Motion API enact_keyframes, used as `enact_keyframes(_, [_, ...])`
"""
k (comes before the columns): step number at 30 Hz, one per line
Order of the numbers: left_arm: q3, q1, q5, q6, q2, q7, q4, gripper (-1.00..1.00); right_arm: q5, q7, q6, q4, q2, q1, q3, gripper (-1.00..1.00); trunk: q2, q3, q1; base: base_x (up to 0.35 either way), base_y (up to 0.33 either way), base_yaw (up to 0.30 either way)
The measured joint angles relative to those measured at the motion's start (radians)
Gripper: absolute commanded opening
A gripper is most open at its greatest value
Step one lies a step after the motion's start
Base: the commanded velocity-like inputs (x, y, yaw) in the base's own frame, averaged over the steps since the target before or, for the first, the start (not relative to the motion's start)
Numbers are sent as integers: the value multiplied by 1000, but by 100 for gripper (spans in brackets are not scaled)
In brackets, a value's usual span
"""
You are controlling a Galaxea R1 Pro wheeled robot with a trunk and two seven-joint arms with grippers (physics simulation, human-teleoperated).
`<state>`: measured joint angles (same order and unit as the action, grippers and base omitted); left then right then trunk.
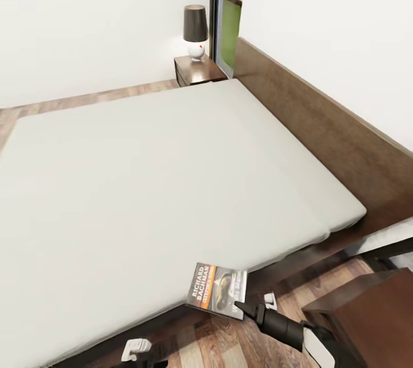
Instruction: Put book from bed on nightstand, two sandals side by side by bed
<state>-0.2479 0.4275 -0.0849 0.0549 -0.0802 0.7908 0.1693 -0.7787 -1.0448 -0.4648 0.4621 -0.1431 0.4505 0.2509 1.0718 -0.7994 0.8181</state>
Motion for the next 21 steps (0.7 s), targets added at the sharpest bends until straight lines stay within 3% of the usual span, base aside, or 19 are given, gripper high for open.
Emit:
enact_keyframes(5, [0, 0, -1, -2, 4, 1, -1, 100, 67, -1, -1, -30, -19, -1, 0, -100, -35, 16, -19, 0, 0, 277])
enact_keyframes(11, [0, 0, -3, -3, 11, 43, -1, 100, 177, 0, 0, -42, -29, -3, 0, -100, -77, 35, -42, 0, 0, 290])
enact_keyframes(21, [7, 0, -5, -2, 11, 57, -2, 100, 194, -1, -1, -42, -37, -3, -2, -100, -147, 66, -81, 0, 0, 291])
